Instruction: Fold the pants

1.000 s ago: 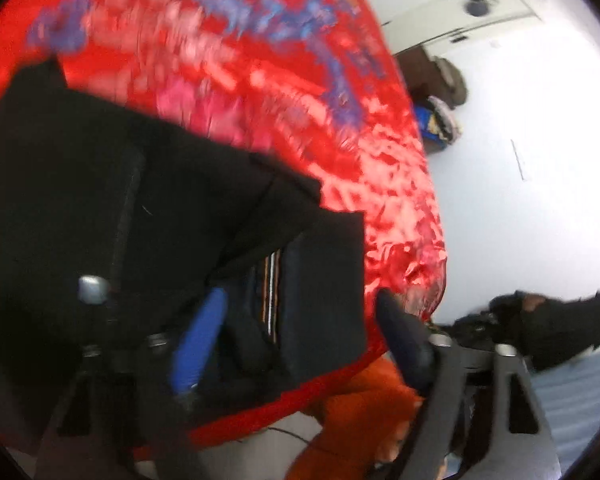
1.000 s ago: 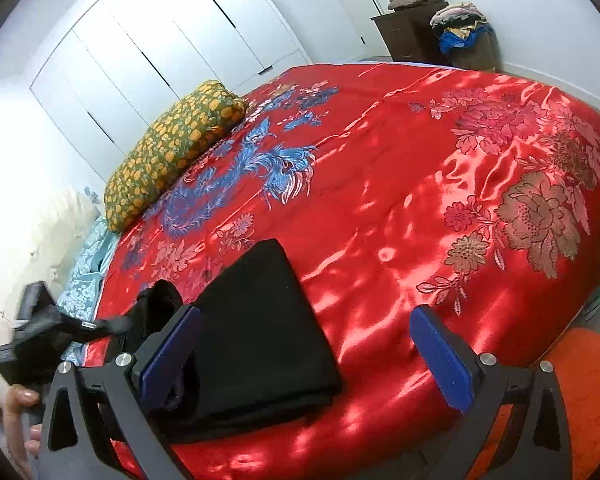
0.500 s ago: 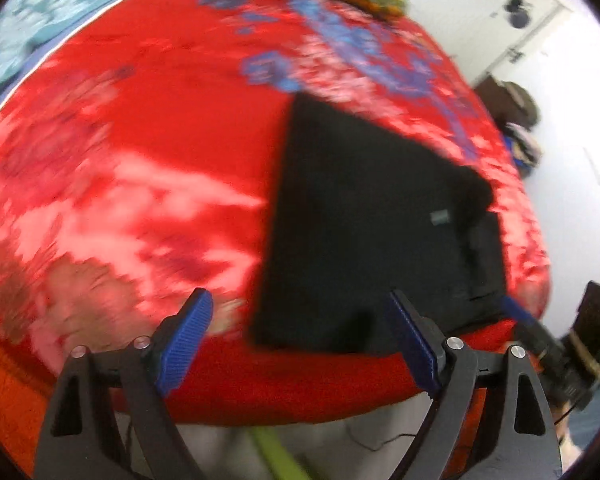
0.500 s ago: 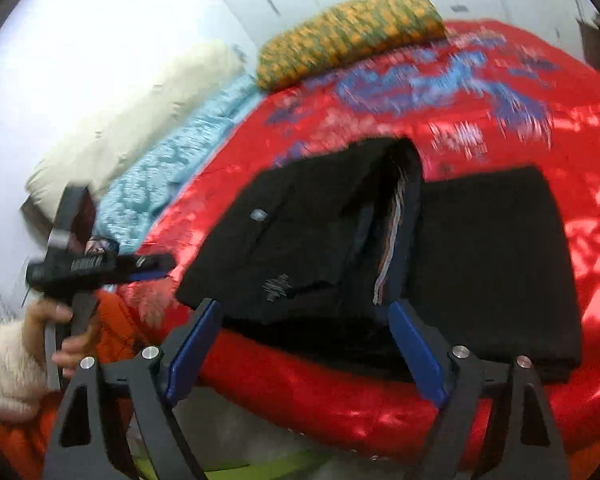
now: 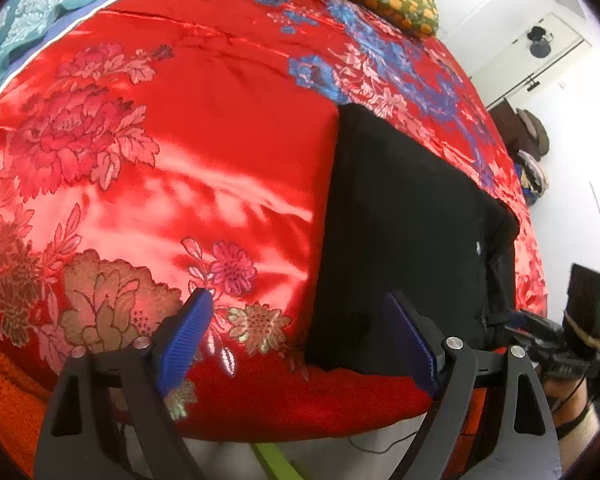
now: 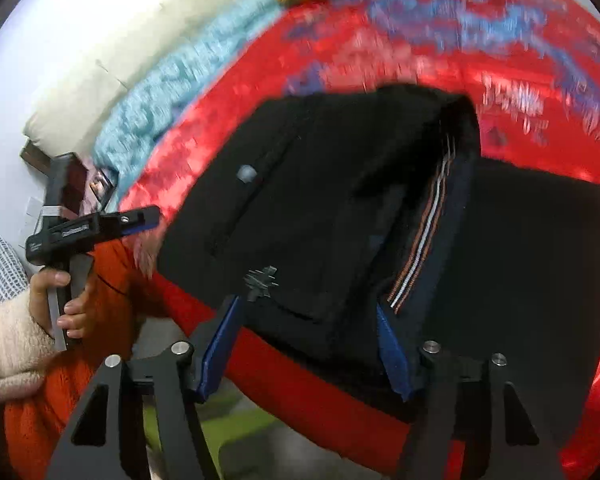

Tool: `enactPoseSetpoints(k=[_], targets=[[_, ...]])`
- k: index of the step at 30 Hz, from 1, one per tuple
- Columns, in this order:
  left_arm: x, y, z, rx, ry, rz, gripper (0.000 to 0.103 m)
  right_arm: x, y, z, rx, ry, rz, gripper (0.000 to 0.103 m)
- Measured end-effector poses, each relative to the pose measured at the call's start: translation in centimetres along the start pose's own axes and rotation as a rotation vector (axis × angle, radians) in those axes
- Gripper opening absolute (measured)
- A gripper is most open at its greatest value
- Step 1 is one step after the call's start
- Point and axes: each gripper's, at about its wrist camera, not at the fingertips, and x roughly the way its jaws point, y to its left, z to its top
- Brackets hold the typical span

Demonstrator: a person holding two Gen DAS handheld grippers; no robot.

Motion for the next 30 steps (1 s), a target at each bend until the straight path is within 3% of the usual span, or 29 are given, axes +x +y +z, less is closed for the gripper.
enactPoseSetpoints(k=[2, 4, 5, 6, 9, 17, 21, 26, 30], targets=[[0.2, 0.0, 0.0, -0.007, 0.002, 0.004, 0.088, 0.9, -1.4, 0.4, 0.08, 0.051, 0.039, 0.064], [0.4, -0.2, 0.3, -0.007, -0.007, 0.013, 0.088, 1.0, -2.3, 0.8, 0.135, 0.047, 0.074, 0.056], [0.4, -0.3, 0.3, -0.004, -0.011, 0.019, 0.088, 0.9, -2.6, 1.1, 0.165, 0.044, 0.092, 0.036], [0.5, -0.3, 0.5, -0.001, -0.017, 0.027, 0.088, 0.7, -2.6, 1.1, 0.177, 0.033, 0.094, 0.028], [0.3, 0.3, 0.6, -0.009, -0.025, 0.038, 0.088, -1.2, -1.8, 1.3, 0.143, -0.015, 0.1, 0.019], [-0.8, -0.6, 0.5, 0.02, -0.061, 0.026, 0.088, -11.2, 2.8, 2.3, 0.002, -0.201, 0.063, 0.017], [-1.1, -2.8, -0.1, 0.116, -0.071, 0.025, 0.088, -14.3, 1.2, 0.8, 0.001, -0.223, 0.002, 0.017], [-0.7, -4.8, -0.8, 0.201, -0.058, 0.035, 0.088, -14.3, -4.8, -2.3, 0.111, -0.197, -0.092, 0.017], [-0.1, -6.8, -1.6, 0.276, -0.044, 0.055, 0.088, -9.6, -9.4, -4.3, 0.208, -0.115, -0.14, 0.022]])
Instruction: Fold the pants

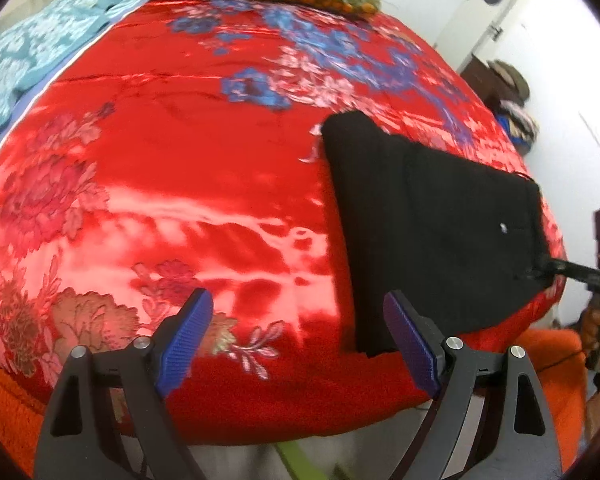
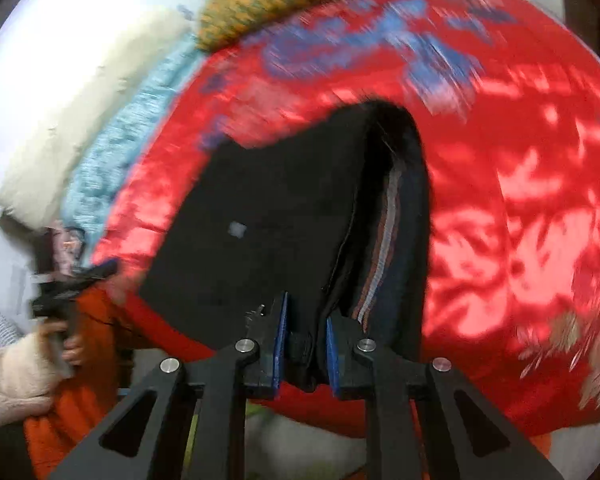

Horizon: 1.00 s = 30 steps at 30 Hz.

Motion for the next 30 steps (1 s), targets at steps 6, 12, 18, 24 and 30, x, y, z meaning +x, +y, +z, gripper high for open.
enactPoseSetpoints(k=[6, 12, 18, 24, 30], targets=[[-0.7, -4.3, 0.7, 0.183, -0.051, 0.018, 0.089, -1.7, -2.6, -1.0, 0.119, -0.055, -0.062, 0.05], [2.9, -9.5, 1.8, 0.328, -0.043, 0.044, 0.089, -6.8, 3.0, 4.0, -0.109, -0.273, -0.148, 0.05], [6.3, -11.6, 0.9, 0.371, 0.004, 0.12, 0.096, -0.2, 4.4, 8.3, -0.173, -0.236, -0.129, 0.05], [6.2, -10.6, 1.0, 0.307, 0.024, 0.089, 0.099, 3.2, 0.7, 7.6, -0.084, -0.19, -0.194, 0.045], [4.5, -10.8, 0.9, 0.263, -0.018, 0.069, 0.099, -1.7, 4.4, 5.2, -0.168, -0.285, -0.227, 0.046]])
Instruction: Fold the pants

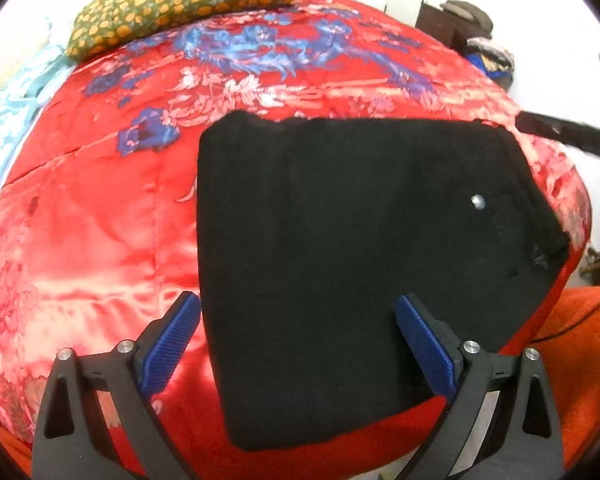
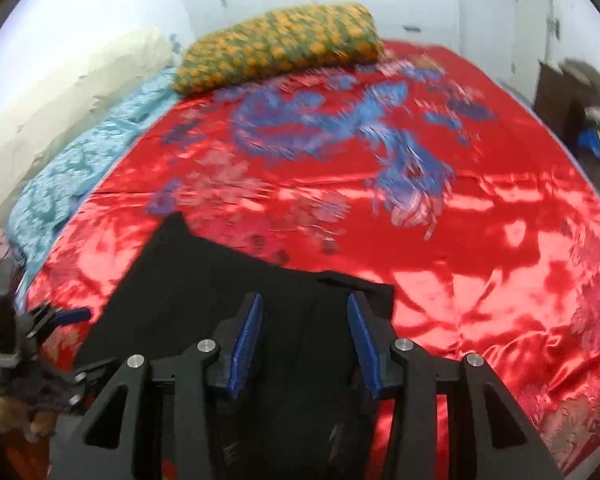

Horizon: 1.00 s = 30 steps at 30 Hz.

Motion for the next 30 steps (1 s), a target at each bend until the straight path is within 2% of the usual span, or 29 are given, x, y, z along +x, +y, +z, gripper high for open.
enactPoseSetpoints(k=[3, 6, 7, 9, 11, 14, 17, 19, 21, 23, 24, 28, 30], targets=[[-0.4, -0.3, -0.1, -0.002, -0.013, 0.004, 0.099, -1.8, 3.3, -1.9, -0.043, -0.012, 0.015, 0.046], [0.1, -0.6, -0.8, 0.004, 0.008, 0.013, 0.099, -2.1, 5.7, -5.2, -0.061, -0.014, -0.015, 0.046], [0.3, -0.6, -1.0, 0.009, 0.018, 0.013, 0.099, -1.9, 5.9, -6.2, -0.056, -0.004, -0.031, 0.046], [0.7, -0.7, -1.7, 0.023, 0.019, 0.017, 0.1, -0.2, 5.6, -8.6, -0.016, 0.067, -0.067, 0.046], [0.8, -0.6, -1.8, 0.029, 0.028, 0.008, 0.101, 0.7, 5.1, -10.0, 0.004, 0.093, -0.06, 0.046], [0.3, 0.0, -1.4, -0.006, 0.04, -0.007, 0.1, 0.2, 5.4, -9.2, -0.025, 0.082, -0.085, 0.046], [-1.3, 0.8, -0.9, -0.047, -0.02, -0.004, 0.1, -2.1, 6.0, -8.4, -0.038, -0.011, -0.096, 0.046], [-1.8, 1.1, -0.6, -0.061, -0.042, -0.003, 0.1, -2.6, 6.4, -8.5, -0.057, -0.03, -0.111, 0.05], [-0.9, 1.2, -0.7, -0.062, -0.008, 0.0, 0.1, -1.8, 6.3, -9.2, -0.064, 0.001, -0.125, 0.056], [0.8, 0.9, -1.2, -0.045, 0.061, 0.006, 0.1, -0.2, 5.9, -10.5, -0.053, 0.079, -0.138, 0.057], [1.5, 0.9, -1.6, -0.043, 0.091, -0.002, 0.1, 0.1, 5.9, -10.6, -0.058, 0.085, -0.141, 0.057], [0.5, 1.5, -0.4, -0.073, 0.071, -0.027, 0.1, -1.3, 5.9, -9.7, -0.046, 0.056, -0.118, 0.057], [-0.3, 2.0, 1.3, -0.075, 0.017, -0.016, 0.1, -2.2, 5.2, -8.3, -0.003, 0.02, -0.095, 0.057]])
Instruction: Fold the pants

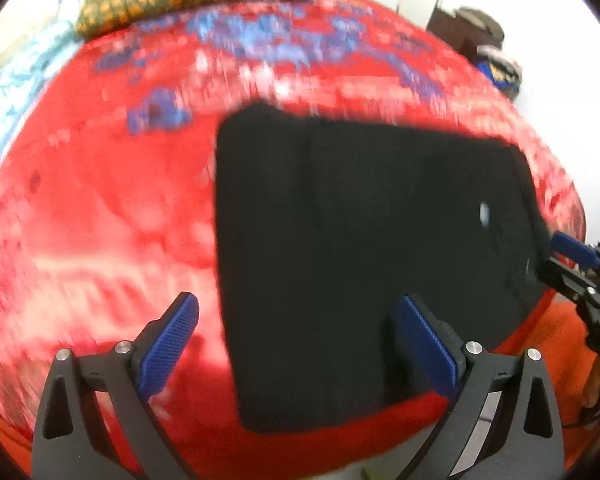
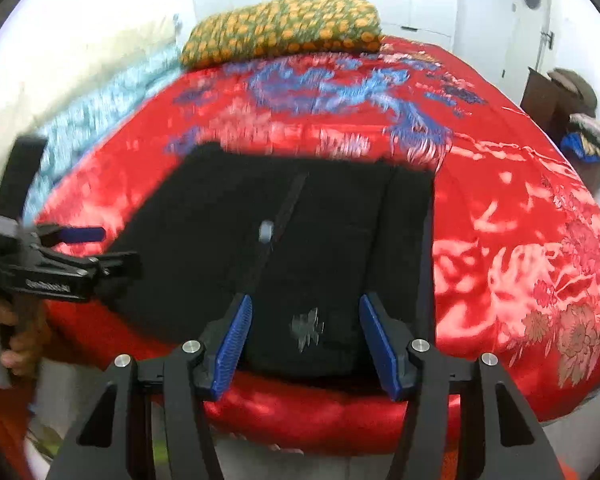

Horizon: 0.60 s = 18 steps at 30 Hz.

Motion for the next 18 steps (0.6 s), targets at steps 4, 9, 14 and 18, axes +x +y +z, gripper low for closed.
enactPoseSetpoints(k=[4, 9, 14, 18], targets=[[0.9, 1.4, 2.5, -0.075, -0.001, -0.007, 0.1, -0.6, -0.8, 3.8, 0.013, -0.061, -0.022, 0.067], [5.2, 2.1, 0.7, -0.069, 0.138, -0.02, 0.101, 4.6, -1.4, 3.9, -0.028, 0.063, -0.049, 0.07], [2.8, 4.4, 3.7, -0.129, 0.075, -0.081, 0.1, 4.1, -2.7, 4.5, 0.034, 0.065, -0.01, 0.07], [3.5, 5.9, 8.7, -0.141, 0.03, -0.044, 0.1, 1.8, -2.8, 8.3, 0.027, -0.035, 0.002, 0.07]])
